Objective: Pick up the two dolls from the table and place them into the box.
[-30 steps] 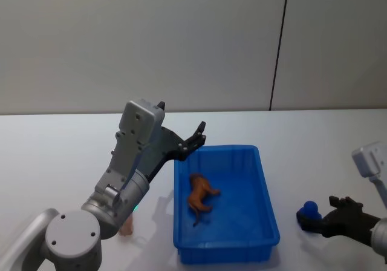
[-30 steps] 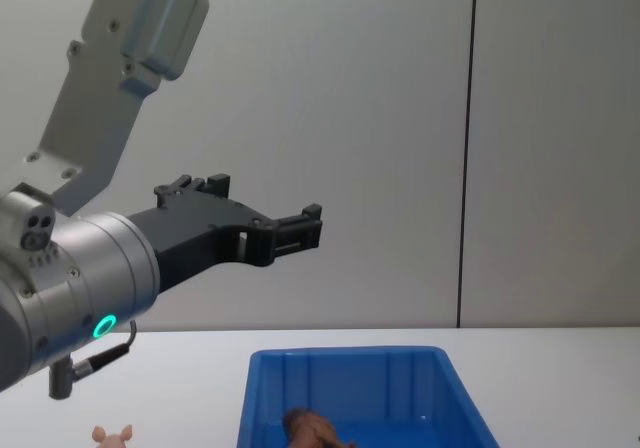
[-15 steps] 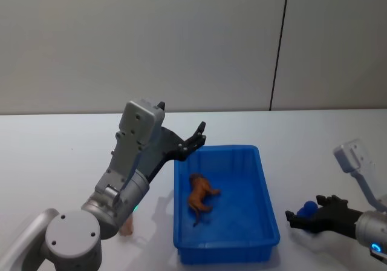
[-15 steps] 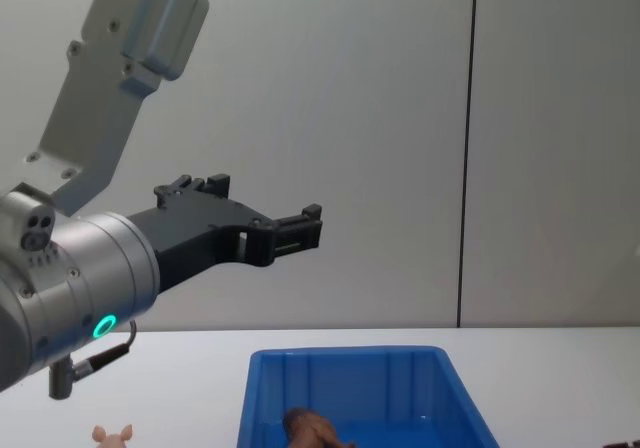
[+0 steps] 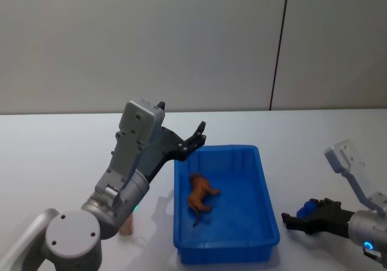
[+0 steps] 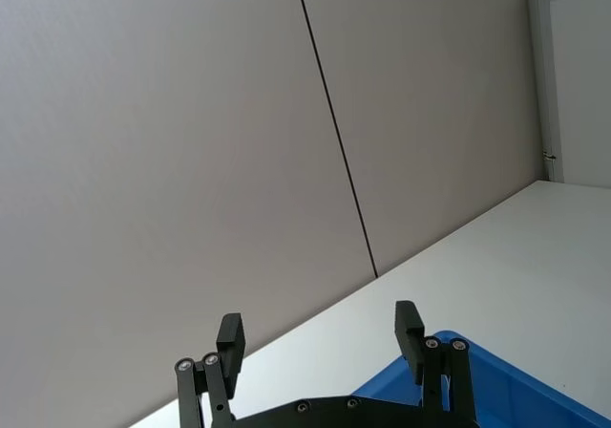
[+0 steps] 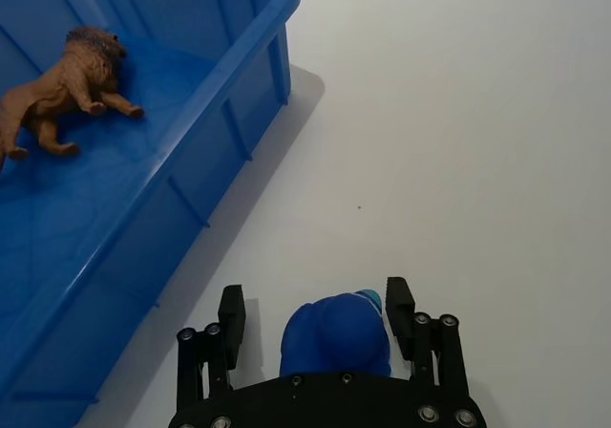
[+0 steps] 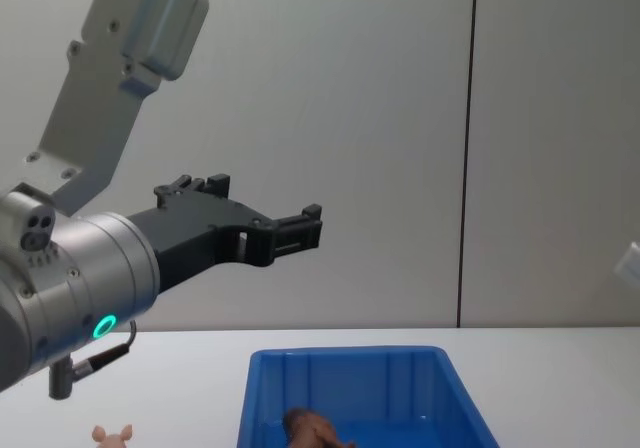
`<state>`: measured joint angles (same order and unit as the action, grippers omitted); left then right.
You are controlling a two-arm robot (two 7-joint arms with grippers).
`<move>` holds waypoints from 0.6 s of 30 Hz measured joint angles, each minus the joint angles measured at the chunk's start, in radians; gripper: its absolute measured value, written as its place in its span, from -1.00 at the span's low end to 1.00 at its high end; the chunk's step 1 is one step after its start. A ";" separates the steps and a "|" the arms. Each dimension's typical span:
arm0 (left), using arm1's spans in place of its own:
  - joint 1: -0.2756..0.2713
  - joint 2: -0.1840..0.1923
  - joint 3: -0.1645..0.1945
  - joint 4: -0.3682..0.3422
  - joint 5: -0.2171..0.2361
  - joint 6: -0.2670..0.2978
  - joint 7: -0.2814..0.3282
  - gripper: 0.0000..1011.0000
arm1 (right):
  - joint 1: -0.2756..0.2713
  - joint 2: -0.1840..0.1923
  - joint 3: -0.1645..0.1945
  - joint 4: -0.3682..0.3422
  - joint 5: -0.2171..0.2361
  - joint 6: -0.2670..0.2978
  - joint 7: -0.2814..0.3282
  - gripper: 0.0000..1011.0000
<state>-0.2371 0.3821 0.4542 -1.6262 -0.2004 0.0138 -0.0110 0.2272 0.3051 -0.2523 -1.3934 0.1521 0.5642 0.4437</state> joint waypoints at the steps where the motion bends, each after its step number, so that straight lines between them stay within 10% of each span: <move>1: 0.000 0.000 0.000 0.000 0.000 0.000 0.000 0.98 | 0.001 -0.001 -0.001 0.002 -0.001 0.000 0.001 0.79; 18: 0.000 0.000 0.000 0.000 0.000 0.000 0.000 0.98 | 0.015 -0.008 -0.006 0.025 -0.008 0.004 0.007 -0.07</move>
<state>-0.2371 0.3822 0.4542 -1.6262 -0.2004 0.0138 -0.0109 0.2425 0.2972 -0.2582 -1.3682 0.1442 0.5686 0.4503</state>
